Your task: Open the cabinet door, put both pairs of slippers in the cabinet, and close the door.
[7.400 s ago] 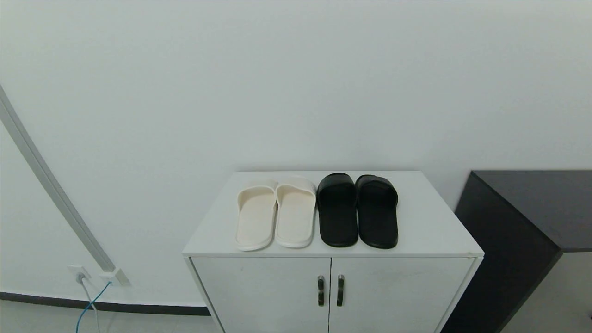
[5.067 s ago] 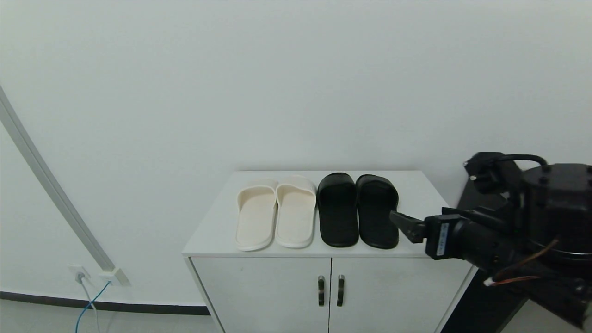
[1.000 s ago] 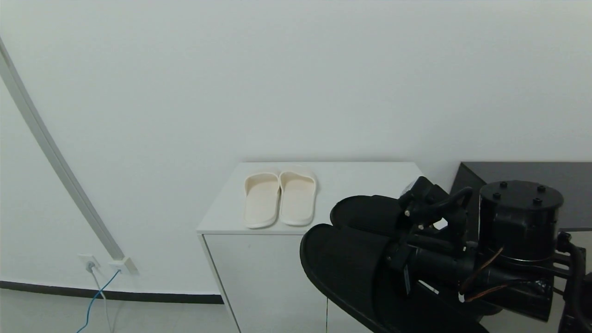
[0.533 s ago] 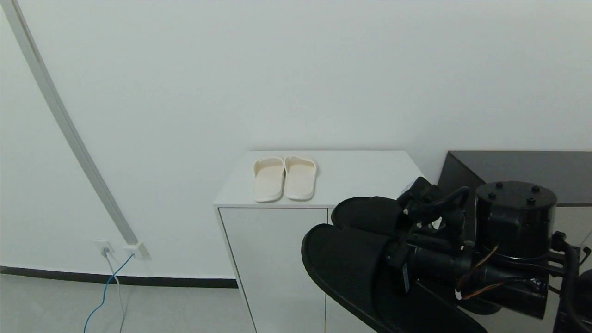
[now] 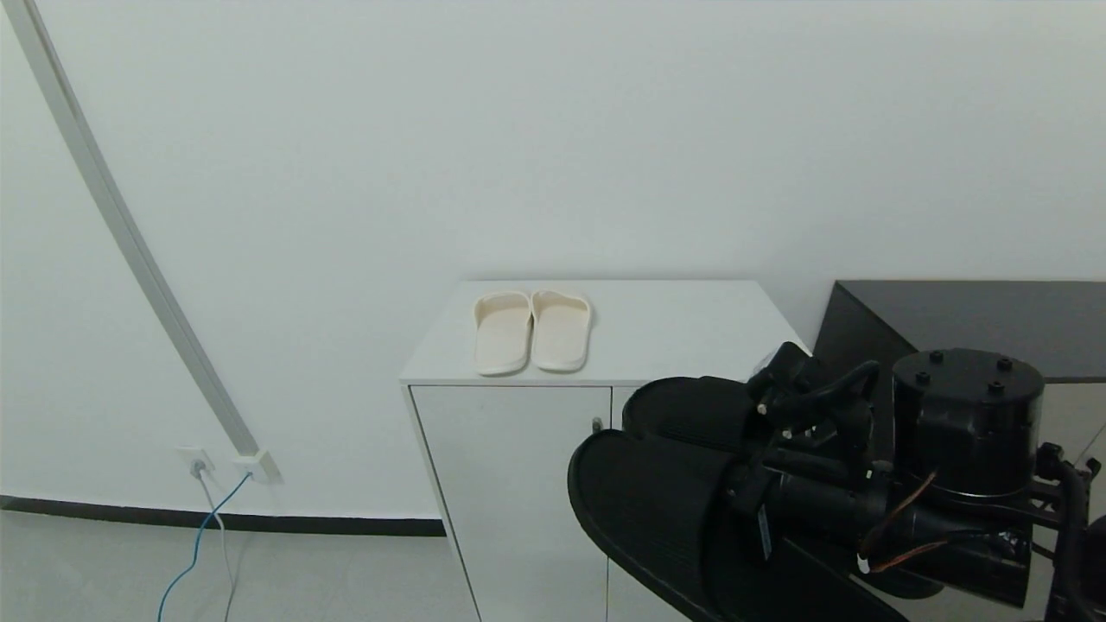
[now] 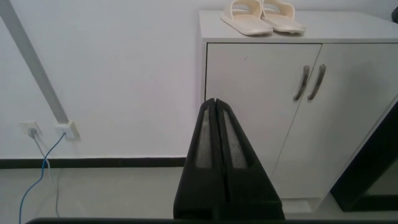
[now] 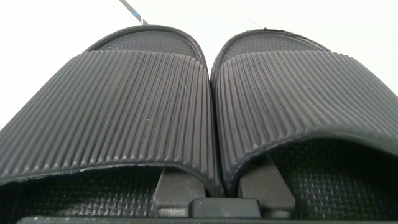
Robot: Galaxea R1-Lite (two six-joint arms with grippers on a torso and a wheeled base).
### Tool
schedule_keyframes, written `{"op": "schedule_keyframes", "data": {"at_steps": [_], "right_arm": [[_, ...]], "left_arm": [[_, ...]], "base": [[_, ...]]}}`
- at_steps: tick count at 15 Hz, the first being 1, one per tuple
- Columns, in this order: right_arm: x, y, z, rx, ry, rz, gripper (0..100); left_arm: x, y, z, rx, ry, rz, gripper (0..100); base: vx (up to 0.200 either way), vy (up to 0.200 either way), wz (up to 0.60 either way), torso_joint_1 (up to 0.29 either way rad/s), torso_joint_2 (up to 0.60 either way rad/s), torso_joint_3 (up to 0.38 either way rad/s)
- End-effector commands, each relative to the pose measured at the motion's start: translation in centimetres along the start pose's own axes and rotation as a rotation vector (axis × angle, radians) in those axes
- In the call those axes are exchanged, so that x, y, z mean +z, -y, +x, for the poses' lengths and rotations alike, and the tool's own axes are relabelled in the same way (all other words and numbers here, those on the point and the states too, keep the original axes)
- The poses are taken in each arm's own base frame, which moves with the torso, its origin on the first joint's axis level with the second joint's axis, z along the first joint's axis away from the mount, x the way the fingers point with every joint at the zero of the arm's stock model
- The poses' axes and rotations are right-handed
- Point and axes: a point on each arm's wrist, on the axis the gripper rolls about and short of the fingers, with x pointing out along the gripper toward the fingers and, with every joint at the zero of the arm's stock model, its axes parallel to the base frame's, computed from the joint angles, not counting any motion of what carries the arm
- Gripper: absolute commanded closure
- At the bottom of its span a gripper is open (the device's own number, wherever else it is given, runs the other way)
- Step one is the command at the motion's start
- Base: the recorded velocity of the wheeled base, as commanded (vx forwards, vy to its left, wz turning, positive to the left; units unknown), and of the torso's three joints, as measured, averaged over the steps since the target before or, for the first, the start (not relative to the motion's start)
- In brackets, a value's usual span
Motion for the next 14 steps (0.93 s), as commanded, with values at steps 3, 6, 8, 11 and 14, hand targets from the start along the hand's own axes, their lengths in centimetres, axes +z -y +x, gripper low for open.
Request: {"op": "schedule_keyframes", "data": {"at_steps": [3,6,8,11,14], "right_arm": [[-0.12,-0.04,-0.01,0.002,-0.004,-0.001,100],[-0.16,-0.04,-0.02,0.000,-0.005,-0.002,100],[-0.25,-0.05,-0.05,0.001,-0.009,-0.002,100],[-0.29,-0.05,-0.06,0.001,-0.010,0.000,100],[-0.33,-0.06,-0.07,0.001,-0.012,0.000,100]], "left_arm": [[-0.03,0.00,0.02,0.000,-0.002,0.001,100],[0.04,0.02,0.01,-0.006,-0.002,0.004,100],[0.00,0.01,0.02,-0.005,-0.004,0.003,0],[0.01,0.01,0.01,-0.003,-0.001,0.003,0],[0.01,0.01,0.01,-0.005,-0.001,0.006,0]], "base": [[0.000,0.000,0.00,0.000,0.00,0.000],[0.000,0.000,0.00,0.000,0.00,0.000],[0.000,0.000,0.00,-0.085,0.20,0.117],[0.000,0.000,0.00,-0.198,0.48,0.269],[0.000,0.000,0.00,-0.222,0.54,0.323]]}}
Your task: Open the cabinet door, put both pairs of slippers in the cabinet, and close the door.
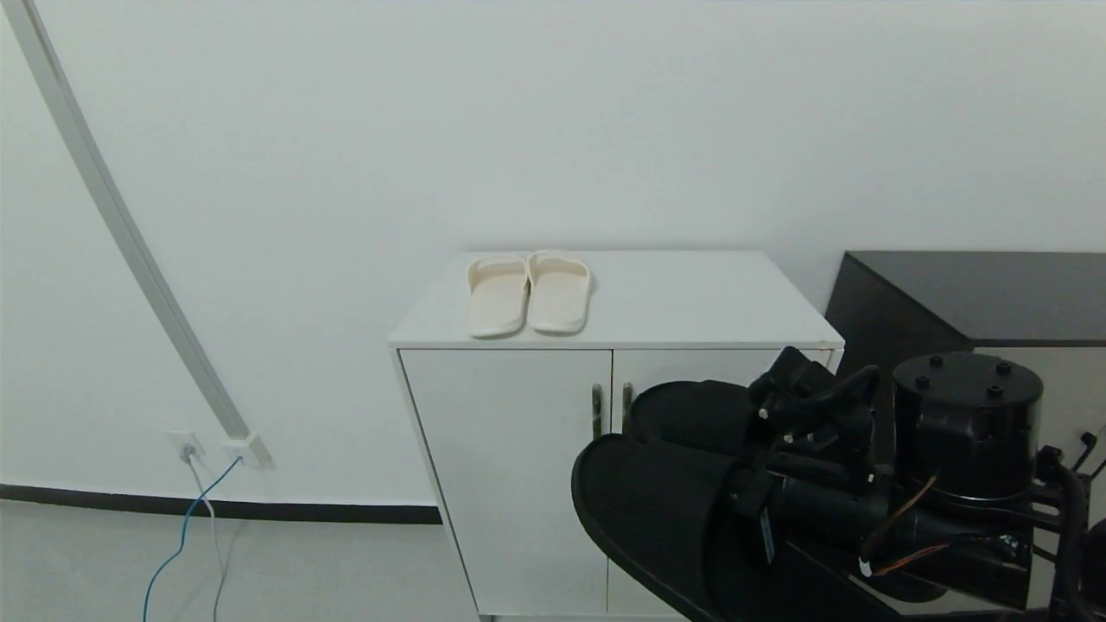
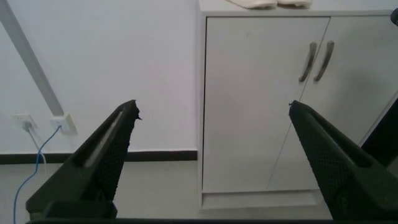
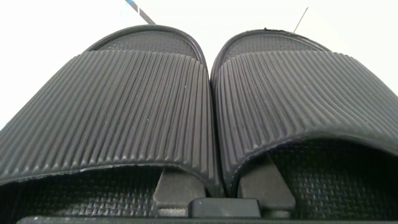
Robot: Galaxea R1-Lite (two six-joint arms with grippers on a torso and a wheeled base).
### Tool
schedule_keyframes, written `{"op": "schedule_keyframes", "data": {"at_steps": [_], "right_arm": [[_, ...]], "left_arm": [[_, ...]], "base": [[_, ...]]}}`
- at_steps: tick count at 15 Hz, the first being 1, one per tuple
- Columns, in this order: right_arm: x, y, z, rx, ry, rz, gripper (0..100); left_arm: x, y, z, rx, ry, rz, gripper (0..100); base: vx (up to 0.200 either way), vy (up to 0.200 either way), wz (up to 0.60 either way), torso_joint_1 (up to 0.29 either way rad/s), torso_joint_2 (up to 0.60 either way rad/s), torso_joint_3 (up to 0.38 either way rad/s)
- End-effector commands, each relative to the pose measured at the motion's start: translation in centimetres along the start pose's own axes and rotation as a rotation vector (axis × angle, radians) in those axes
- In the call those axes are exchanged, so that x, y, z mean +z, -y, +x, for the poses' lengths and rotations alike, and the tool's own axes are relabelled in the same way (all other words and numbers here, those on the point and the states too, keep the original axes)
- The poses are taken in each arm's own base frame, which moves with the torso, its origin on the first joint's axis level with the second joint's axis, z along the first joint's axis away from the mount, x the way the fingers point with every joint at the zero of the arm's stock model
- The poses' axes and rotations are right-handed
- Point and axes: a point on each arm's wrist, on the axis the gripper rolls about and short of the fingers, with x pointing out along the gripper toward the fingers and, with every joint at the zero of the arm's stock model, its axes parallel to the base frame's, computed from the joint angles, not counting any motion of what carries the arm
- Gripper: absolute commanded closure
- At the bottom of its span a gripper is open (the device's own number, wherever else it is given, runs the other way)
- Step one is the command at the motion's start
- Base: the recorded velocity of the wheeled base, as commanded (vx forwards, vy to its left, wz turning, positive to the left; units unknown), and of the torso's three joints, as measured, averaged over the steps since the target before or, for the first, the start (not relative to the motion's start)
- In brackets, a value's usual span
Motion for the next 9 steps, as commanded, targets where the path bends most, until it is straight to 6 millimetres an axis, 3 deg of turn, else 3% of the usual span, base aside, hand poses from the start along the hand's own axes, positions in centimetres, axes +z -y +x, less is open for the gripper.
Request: {"op": "schedule_keyframes", "data": {"at_steps": [1,9], "right_arm": [[-0.11,0.00,0.07,0.001,-0.004,0.001,100],[-0.56,-0.06,0.04,0.005,-0.021,0.001,100]], "left_arm": [[0.00,0.00,0.00,0.000,0.000,0.000,0],[0.23,-0.01,0.18,0.005,-0.023,0.000,0]], "base": [[0.000,0.000,0.00,-0.217,0.52,0.315],[0.000,0.000,0.00,-0.183,0.51,0.324]]}}
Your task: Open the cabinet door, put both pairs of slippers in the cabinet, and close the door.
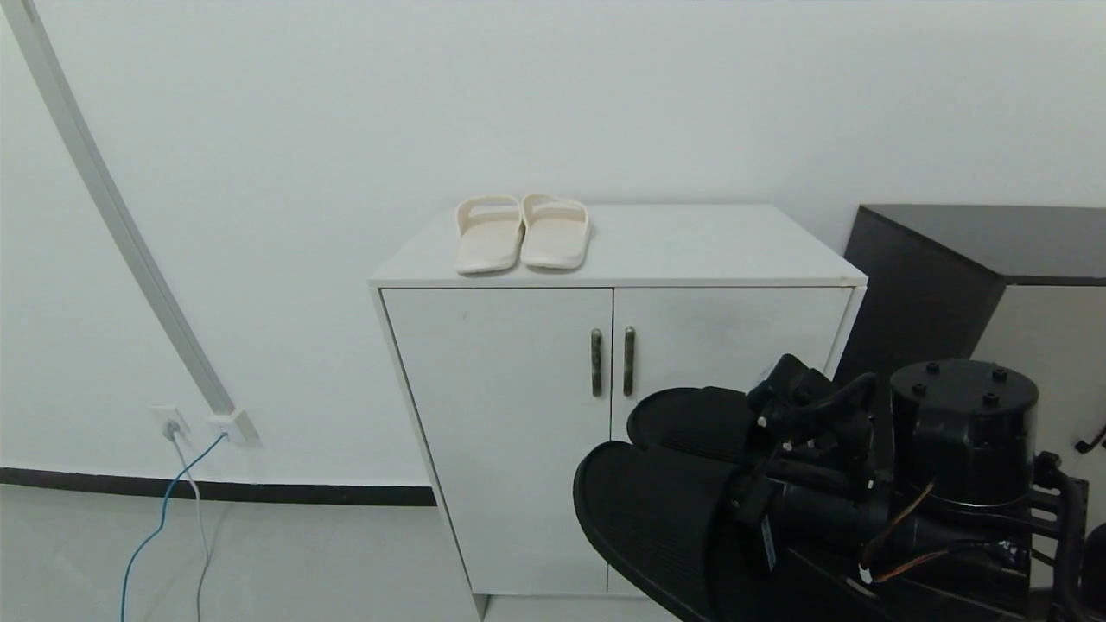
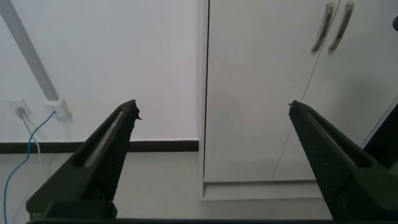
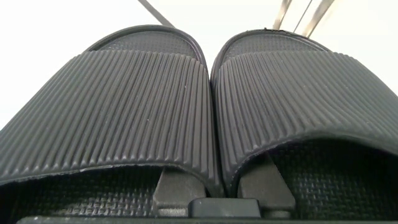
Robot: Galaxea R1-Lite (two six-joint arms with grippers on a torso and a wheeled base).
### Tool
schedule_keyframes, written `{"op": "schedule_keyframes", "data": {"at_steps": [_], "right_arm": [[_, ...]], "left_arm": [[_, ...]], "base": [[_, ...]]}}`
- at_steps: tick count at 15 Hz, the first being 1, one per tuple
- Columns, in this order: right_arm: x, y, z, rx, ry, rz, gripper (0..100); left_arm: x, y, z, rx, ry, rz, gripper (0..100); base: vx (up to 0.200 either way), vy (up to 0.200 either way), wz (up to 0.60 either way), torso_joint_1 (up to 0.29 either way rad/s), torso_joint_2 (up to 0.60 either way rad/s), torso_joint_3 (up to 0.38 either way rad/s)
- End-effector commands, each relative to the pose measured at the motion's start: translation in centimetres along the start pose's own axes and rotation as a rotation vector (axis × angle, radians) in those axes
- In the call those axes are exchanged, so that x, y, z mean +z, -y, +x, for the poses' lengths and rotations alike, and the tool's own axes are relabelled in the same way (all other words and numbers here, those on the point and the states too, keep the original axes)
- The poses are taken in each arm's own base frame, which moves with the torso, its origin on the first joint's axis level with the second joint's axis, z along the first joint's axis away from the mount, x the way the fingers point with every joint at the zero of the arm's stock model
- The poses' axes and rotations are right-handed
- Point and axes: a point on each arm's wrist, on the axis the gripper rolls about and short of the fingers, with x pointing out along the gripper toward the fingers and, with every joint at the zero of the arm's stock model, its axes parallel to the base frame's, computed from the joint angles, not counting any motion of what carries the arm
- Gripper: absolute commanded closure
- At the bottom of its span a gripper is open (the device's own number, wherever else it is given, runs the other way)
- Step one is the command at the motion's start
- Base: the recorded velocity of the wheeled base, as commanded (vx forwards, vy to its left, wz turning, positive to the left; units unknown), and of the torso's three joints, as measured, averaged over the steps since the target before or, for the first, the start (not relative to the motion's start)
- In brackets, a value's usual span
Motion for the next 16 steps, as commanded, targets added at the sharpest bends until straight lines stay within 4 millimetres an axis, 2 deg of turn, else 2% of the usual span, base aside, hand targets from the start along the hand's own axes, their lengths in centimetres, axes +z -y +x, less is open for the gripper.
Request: {"op": "schedule_keyframes", "data": {"at_steps": [1,2,4,6,13,16], "right_arm": [[-0.1,0.0,0.1,-0.001,-0.004,0.002,100],[-0.1,0.0,0.1,-0.001,-0.004,0.002,100],[-0.1,0.0,0.0,0.000,-0.005,0.000,100],[-0.1,0.0,0.0,-0.001,-0.004,-0.001,100],[-0.3,0.0,-0.1,-0.003,-0.012,-0.001,100],[-0.4,0.0,-0.1,-0.001,-0.013,-0.001,100]], "left_arm": [[0.1,0.0,0.2,-0.001,-0.020,0.016,0],[0.1,0.0,0.1,-0.001,-0.017,0.035,0],[4.3,0.0,-0.1,-0.012,0.039,0.000,0],[5.4,0.2,1.0,-0.086,-0.032,0.009,0],[7.6,0.5,5.4,-0.238,-0.130,-0.005,0],[8.2,0.5,7.6,-0.249,-0.143,-0.008,0]], "base": [[0.000,0.000,0.00,-0.154,0.48,0.325],[0.000,0.000,0.00,-0.144,0.48,0.330],[0.000,0.000,0.00,-0.141,0.48,0.337],[0.000,0.000,0.00,-0.122,0.47,0.352],[0.000,0.000,0.00,-0.060,0.43,0.362],[0.000,0.000,0.00,0.002,0.03,0.015]]}}
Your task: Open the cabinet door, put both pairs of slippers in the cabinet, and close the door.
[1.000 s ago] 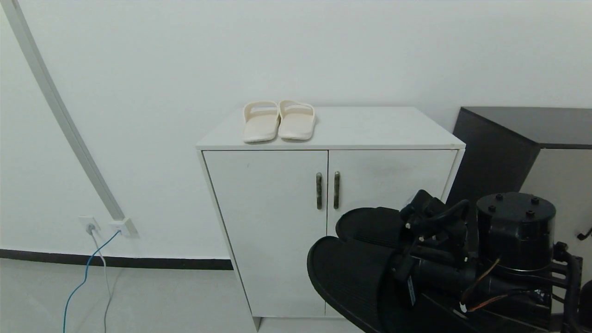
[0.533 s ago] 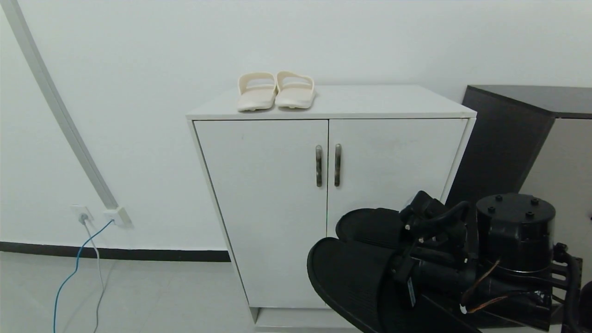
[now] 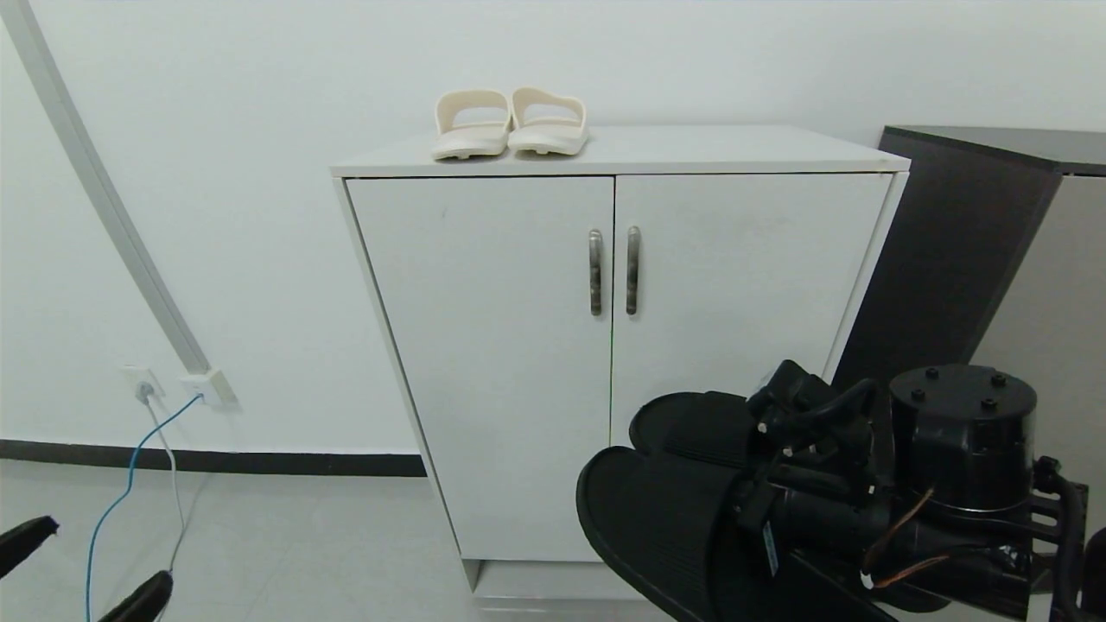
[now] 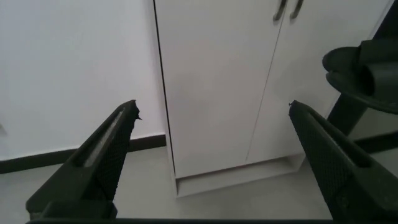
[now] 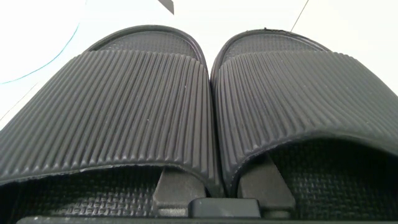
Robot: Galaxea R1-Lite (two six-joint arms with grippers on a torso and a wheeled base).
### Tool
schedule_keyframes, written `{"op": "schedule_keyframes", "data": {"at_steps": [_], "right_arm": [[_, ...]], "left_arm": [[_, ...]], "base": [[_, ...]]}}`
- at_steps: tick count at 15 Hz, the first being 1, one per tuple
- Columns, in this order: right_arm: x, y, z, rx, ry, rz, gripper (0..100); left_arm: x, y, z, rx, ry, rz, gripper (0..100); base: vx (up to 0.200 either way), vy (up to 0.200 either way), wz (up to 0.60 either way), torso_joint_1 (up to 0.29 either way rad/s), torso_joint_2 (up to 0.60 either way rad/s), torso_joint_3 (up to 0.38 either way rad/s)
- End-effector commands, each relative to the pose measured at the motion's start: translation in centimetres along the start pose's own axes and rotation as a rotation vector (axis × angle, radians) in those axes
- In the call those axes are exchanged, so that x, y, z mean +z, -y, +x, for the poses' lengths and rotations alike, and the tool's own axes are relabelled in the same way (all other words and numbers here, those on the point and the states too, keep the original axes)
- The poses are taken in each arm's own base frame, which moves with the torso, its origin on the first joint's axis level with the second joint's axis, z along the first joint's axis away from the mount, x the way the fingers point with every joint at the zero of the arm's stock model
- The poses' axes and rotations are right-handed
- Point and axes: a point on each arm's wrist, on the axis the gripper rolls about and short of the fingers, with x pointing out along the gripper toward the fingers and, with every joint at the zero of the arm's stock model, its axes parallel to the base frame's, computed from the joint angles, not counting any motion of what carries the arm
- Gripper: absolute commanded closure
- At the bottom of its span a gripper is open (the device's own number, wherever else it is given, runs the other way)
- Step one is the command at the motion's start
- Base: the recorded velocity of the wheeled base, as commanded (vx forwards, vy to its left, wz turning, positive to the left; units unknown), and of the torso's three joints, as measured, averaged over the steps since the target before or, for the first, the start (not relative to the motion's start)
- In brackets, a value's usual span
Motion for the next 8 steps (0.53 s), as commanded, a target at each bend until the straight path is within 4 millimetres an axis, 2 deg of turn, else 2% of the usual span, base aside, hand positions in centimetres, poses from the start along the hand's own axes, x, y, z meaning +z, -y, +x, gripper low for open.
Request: {"op": "schedule_keyframes", "data": {"at_steps": [1,4,8], "right_arm": [[0.0,0.0,0.0,0.001,-0.002,0.000,100],[0.0,0.0,0.0,0.002,-0.001,0.000,100],[-0.1,0.0,0.1,0.001,-0.005,0.000,100]], "left_arm": [[0.3,-0.7,2.9,-0.025,-0.085,-0.022,0],[1.6,-1.2,5.6,-0.064,-0.100,-0.027,0],[3.7,-0.3,8.5,-0.189,-0.095,-0.018,0]], "base": [[0.000,0.000,0.00,0.000,0.00,0.000],[0.000,0.000,0.00,0.000,0.00,0.000],[0.000,0.000,0.00,0.000,0.00,0.000]]}}
